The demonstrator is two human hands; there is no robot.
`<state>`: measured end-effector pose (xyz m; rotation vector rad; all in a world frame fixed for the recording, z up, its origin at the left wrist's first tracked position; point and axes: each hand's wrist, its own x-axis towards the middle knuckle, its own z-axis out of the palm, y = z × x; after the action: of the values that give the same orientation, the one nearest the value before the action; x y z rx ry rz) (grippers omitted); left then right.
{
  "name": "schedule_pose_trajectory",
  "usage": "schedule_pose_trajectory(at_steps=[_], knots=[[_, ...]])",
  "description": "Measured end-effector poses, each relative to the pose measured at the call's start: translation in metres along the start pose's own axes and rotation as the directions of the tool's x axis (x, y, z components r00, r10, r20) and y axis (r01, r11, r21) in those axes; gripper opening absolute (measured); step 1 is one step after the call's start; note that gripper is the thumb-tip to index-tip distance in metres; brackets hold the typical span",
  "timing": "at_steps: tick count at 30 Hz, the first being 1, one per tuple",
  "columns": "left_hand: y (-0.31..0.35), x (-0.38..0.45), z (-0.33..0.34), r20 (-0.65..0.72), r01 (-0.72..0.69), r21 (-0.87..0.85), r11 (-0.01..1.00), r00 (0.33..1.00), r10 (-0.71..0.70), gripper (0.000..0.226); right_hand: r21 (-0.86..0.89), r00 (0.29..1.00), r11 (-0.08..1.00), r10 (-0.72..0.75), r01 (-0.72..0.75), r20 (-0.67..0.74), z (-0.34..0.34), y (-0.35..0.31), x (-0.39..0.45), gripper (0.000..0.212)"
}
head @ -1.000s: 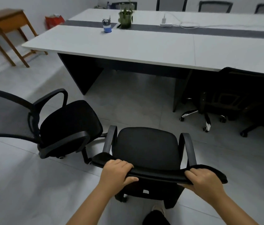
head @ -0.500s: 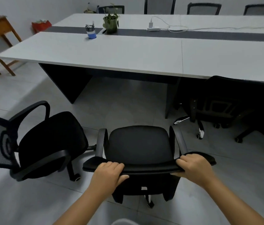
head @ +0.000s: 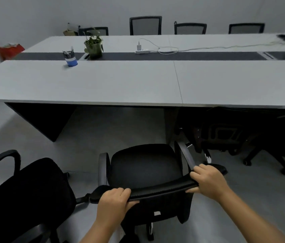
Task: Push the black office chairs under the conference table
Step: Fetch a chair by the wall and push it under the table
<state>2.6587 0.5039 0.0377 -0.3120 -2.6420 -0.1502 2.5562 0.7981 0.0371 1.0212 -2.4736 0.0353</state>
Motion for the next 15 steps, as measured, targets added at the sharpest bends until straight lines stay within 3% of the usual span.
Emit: schedule_pose_trajectory(at_steps=[7, 11, 15], knots=[[-0.021, 0.056, 0.032, 0.051, -0.05, -0.058, 0.997, 0.997, 0.052, 0.07, -0.038, 0.998, 0.998, 0.057, -0.056, 0.015, 0.029, 0.048, 0.053, 0.074], [-0.045, 0.096, 0.045, 0.078, -0.067, -0.021, 0.998, 0.995, 0.068, 0.042, -0.032, 0.988, 0.99, 0.14, -0.138, 0.062, 0.048, 0.064, 0.093, 0.074], [-0.093, 0.136, 0.064, 0.058, -0.084, 0.006, 0.996, 0.995, 0.083, 0.061, 0.027, 0.968, 0.968, 0.248, -0.249, 0.039, 0.074, 0.064, 0.135, 0.072]])
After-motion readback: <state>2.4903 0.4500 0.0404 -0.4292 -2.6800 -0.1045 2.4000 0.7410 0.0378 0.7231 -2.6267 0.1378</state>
